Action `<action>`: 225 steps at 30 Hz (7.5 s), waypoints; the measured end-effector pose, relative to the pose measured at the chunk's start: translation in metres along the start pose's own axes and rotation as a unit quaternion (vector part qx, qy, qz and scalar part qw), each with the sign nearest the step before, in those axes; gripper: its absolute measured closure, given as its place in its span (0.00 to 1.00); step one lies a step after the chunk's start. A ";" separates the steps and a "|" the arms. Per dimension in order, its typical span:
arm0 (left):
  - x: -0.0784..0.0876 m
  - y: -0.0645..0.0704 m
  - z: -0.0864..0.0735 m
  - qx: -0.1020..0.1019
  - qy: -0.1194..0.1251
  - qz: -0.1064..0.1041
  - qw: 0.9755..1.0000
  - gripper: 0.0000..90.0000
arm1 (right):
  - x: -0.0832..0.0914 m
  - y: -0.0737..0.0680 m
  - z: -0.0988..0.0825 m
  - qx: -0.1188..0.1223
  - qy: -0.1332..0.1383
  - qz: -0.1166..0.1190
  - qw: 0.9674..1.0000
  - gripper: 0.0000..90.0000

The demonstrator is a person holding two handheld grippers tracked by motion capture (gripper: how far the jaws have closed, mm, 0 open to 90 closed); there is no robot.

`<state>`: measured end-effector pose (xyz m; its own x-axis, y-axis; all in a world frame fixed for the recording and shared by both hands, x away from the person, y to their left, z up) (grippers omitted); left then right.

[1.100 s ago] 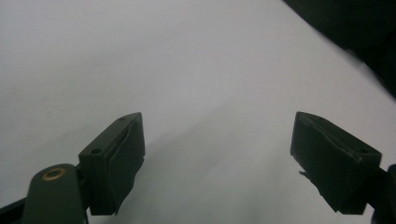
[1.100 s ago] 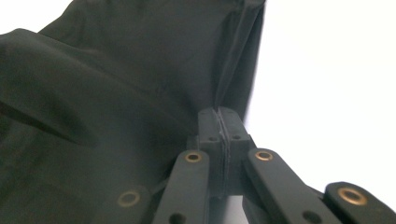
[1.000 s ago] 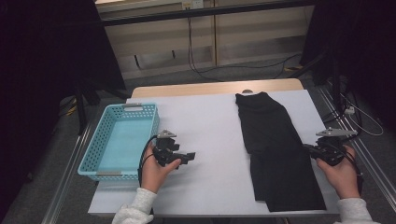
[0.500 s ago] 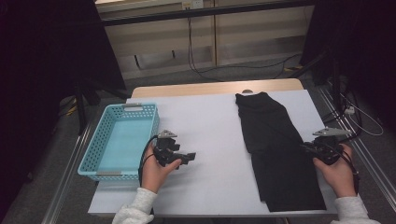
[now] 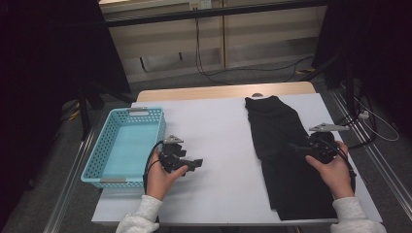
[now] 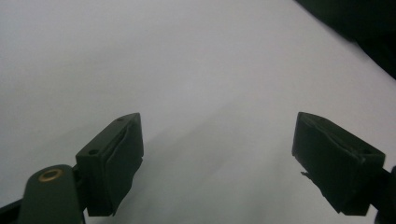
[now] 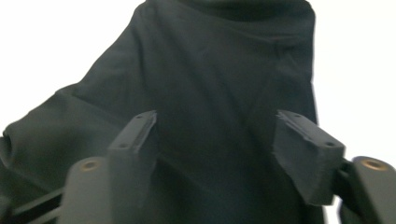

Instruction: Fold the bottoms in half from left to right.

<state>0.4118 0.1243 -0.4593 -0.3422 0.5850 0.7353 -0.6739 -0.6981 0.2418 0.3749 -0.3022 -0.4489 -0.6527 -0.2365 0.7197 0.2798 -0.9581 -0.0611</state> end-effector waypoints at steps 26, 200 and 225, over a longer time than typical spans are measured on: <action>0.011 -0.005 -0.006 0.008 -0.002 0.000 1.000 0.17 | -0.043 -0.040 0.039 0.014 0.006 0.024 1.000 0.19; 0.000 -0.002 0.004 0.002 -0.007 0.002 1.000 0.15 | -0.047 -0.121 0.039 0.119 -0.001 0.126 0.985 0.40; 0.007 -0.003 0.017 0.006 0.024 0.003 1.000 0.15 | -0.003 -0.052 -0.011 0.058 0.010 0.052 0.997 0.36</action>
<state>0.4228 0.1238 -0.4446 -0.3771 0.5996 0.7059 -0.6636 -0.7066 0.2457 0.3545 -0.2533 -0.4555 -0.6303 -0.3373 0.6992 0.4252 -0.9036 -0.0527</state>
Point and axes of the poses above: each handheld gripper's, and its own axes: x roughly backward along the jaws, z roughly out of its top, y roughly to its right, the point moved 3 cm from there along -x, roughly forward along the jaws, and after that the axes turned 5 degrees about -y, right-handed, at the moved point
